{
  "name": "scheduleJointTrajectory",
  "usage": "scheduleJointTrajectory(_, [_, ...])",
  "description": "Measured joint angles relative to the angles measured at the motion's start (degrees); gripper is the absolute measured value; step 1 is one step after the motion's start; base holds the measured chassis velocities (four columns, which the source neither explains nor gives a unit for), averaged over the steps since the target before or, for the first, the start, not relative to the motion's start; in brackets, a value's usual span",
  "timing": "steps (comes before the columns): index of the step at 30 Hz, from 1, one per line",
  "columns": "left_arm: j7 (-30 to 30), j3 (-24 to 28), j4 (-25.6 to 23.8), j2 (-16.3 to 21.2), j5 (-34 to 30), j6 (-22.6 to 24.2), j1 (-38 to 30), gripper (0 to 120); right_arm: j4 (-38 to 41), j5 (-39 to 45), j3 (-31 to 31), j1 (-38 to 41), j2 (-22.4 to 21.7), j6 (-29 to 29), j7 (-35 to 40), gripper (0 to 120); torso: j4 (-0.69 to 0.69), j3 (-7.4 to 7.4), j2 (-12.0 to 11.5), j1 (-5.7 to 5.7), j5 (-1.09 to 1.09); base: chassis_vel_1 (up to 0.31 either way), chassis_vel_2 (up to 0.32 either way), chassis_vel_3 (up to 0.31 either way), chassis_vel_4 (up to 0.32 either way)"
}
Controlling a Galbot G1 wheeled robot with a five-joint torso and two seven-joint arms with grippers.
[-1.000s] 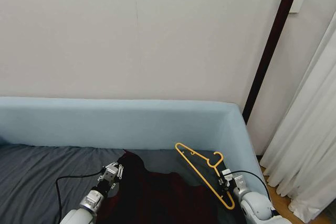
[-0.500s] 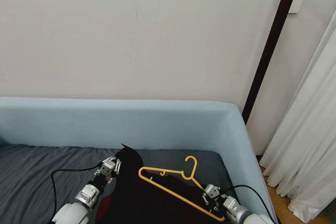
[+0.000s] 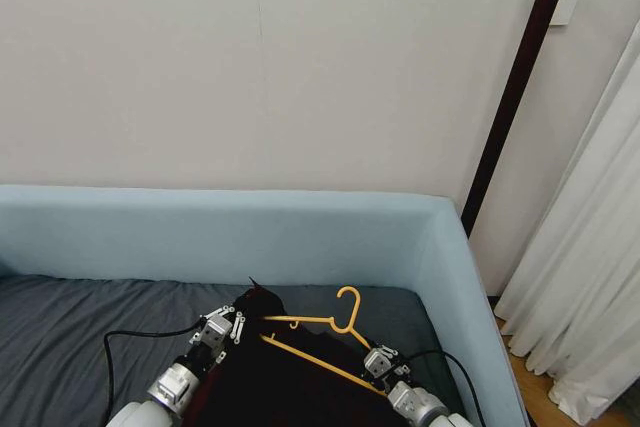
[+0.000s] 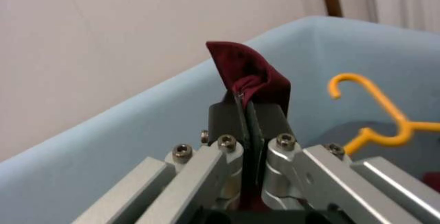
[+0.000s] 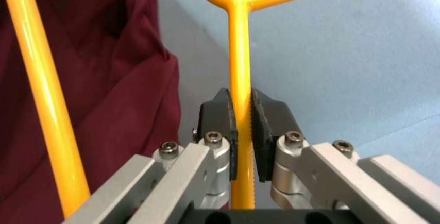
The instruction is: Pick up the clothes from the sofa and hang them on the clothes hanger.
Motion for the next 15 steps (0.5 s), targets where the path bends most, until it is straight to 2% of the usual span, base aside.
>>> scheduleJointTrajectory(10, [0.2,4.3,-0.2,-2.8,5.0,-1.6,2.5,0,-1.7,0.3,-2.1,0.9,0.4,3.1,1.0,5,0.00,0.00,0.0,0.00,-0.01,0.000,0.000,0.000,0.000])
scheduleJointTrajectory(15, [0.2,5.8,-0.2,-3.2,6.0,-1.8,2.9,0,-2.8,-2.3,-2.9,1.9,1.1,1.2,3.5,5,0.01,0.00,0.0,0.00,0.00,0.000,0.000,0.000,0.000])
